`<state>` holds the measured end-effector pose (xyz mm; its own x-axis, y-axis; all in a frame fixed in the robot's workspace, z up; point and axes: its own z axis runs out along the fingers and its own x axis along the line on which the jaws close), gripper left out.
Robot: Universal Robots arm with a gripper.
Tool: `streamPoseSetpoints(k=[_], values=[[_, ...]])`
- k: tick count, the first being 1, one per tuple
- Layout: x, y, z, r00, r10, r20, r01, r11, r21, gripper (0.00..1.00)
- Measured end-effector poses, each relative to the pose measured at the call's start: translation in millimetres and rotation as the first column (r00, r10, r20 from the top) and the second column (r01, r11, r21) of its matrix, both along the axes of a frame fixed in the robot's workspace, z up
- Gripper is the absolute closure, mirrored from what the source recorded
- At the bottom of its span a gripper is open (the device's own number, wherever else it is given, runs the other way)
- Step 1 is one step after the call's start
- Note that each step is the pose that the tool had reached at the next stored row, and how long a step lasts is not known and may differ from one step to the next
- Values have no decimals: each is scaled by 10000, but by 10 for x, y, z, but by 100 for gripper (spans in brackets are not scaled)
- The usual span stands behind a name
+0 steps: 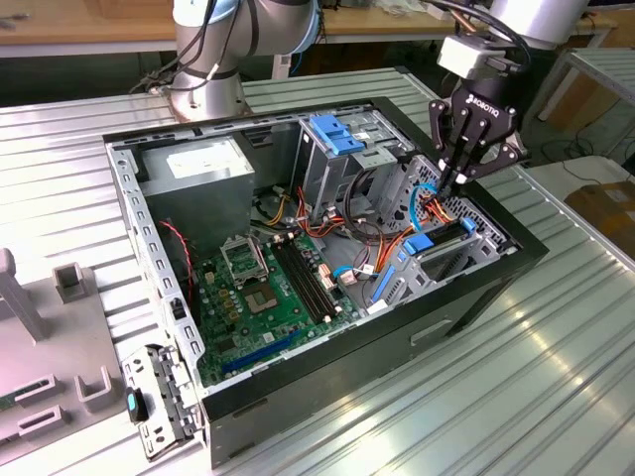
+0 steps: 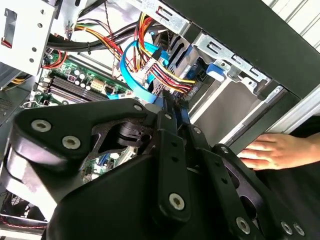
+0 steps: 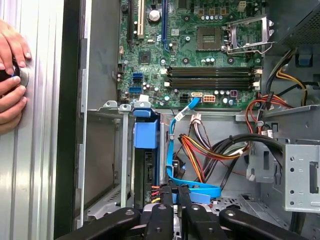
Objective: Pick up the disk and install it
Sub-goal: 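Insert the second disk wire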
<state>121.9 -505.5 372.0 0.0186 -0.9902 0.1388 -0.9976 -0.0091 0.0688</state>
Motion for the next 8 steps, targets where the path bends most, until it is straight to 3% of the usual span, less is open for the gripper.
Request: streamPoseSetpoints(k=[1,2,4,5,6,8], values=[[0,-16,1,10000,0,0,0,10000,74,84],[0,-41,0,10000,1,0,-1,9997,233,84],[-1,-70,-3,10000,8,0,-8,9991,422,84],[-1,-175,-13,10000,21,0,-21,9982,592,84],[-2,-229,-20,10000,23,0,-23,9980,631,84],[-12,-294,-35,10000,25,0,-25,9975,702,84]])
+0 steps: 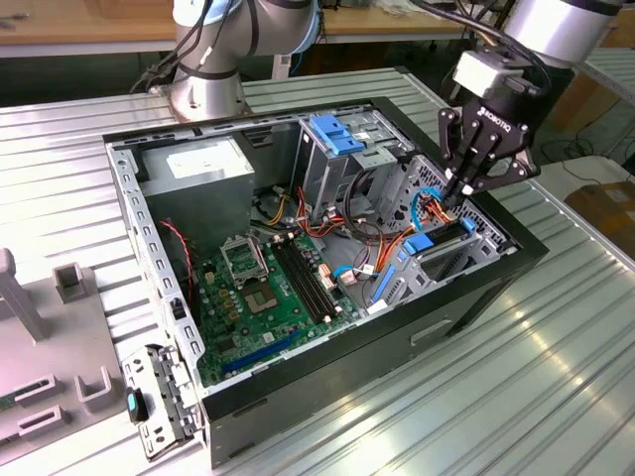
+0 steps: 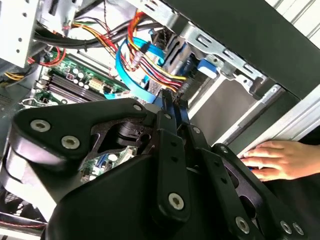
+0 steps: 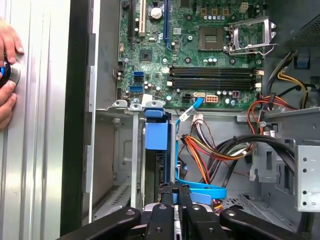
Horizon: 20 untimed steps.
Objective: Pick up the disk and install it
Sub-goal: 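Insert the second disk wire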
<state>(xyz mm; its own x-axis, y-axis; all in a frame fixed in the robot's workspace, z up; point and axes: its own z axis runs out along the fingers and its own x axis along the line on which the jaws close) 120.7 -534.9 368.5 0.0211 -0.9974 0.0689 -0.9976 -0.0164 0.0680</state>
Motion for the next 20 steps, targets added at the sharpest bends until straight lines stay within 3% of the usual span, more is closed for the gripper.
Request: streamPoseSetpoints(k=[3,4,6,7,8,11,13,16,17,20], values=[[-34,-39,-19,10000,17,0,-17,9999,112,84],[-44,-60,-40,10000,30,1,-30,9998,189,84],[-47,-73,-58,10000,30,2,-31,9997,238,84],[-54,-76,-64,10000,29,31,-30,9995,301,84],[-68,-78,-68,9999,30,105,-34,9994,331,84],[-105,-79,-90,9998,28,214,-35,9994,337,84],[-115,-83,-98,9996,26,283,-38,9992,393,84],[-123,-88,-102,9989,21,467,-46,9985,537,84],[-127,-95,-103,9987,16,507,-49,9979,650,84],[-133,-162,-103,9987,9,516,-49,9970,773,84]])
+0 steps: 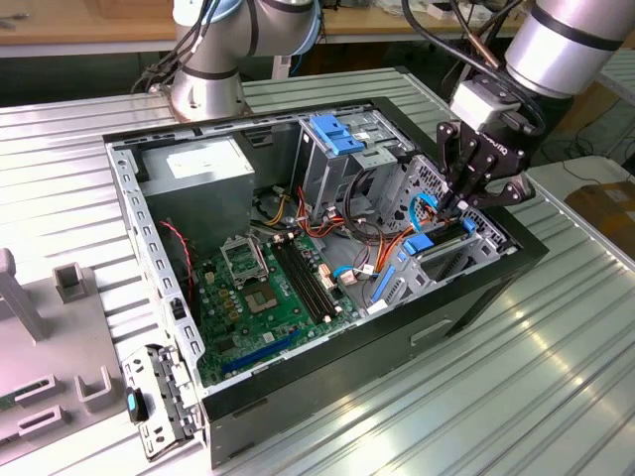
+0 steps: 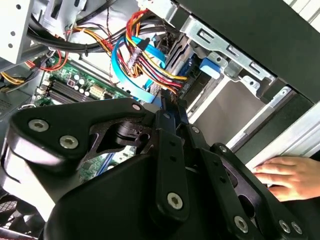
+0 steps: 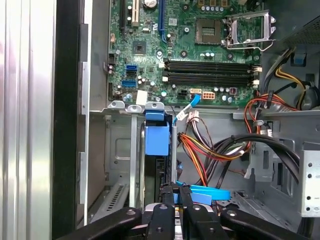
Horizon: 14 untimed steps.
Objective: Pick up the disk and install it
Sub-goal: 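Insert the second disk wire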
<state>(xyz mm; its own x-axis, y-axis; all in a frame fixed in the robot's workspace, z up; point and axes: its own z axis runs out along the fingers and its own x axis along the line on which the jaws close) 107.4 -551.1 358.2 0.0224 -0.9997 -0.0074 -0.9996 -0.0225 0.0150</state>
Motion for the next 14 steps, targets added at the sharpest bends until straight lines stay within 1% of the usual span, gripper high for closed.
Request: streamPoseSetpoints(k=[1,3,4,5,6,7,8,12,14], values=[[-3,-21,-1,10000,0,0,0,10000,37,84],[-15,-45,-1,10000,0,-1,0,9999,118,84],[-28,-77,-2,10000,0,3,0,9995,300,84],[-33,-108,-1,10000,1,3,-2,9990,438,84],[-35,-140,-2,10000,2,3,-2,9986,528,84],[-36,-166,-2,10000,0,3,0,9983,577,84],[-37,-174,-2,10000,-1,3,1,9983,590,84],[-36,-176,-2,10000,0,3,0,9982,592,84],[-35,-183,-15,10000,0,16,-1,9982,593,84]])
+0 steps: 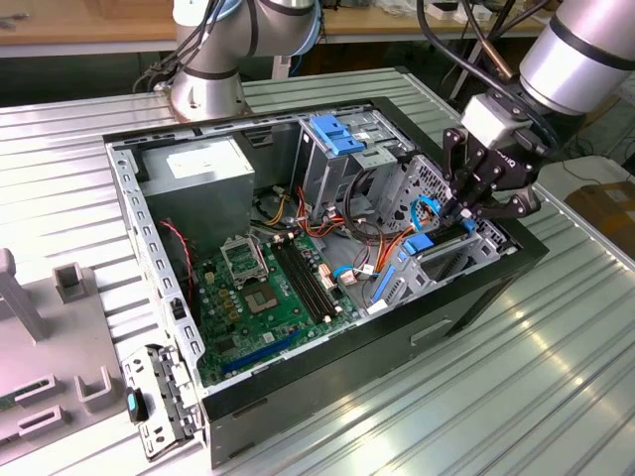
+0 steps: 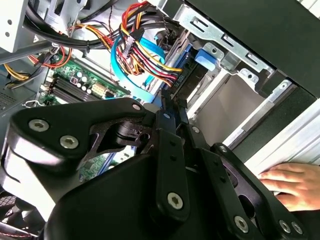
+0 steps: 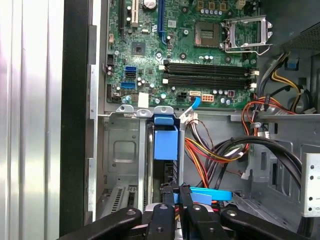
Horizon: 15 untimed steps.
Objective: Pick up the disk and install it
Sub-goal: 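Insert the second disk wire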
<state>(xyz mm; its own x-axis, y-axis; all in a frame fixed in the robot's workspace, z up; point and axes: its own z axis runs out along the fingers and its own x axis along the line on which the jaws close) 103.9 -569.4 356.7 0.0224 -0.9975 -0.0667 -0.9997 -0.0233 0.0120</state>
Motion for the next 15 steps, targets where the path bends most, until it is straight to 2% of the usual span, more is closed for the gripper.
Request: streamPoseSetpoints(k=[9,11,13,14,15], values=[[-1,-8,-54,10000,-9,11,9,10000,-3,84],[-13,-7,-60,10000,-9,87,9,10000,30,84],[-22,-7,-63,9999,-10,128,9,10000,55,84],[-27,-8,-80,9999,-37,162,35,9999,116,84],[-28,-8,-93,9997,-188,163,186,9997,129,84]])
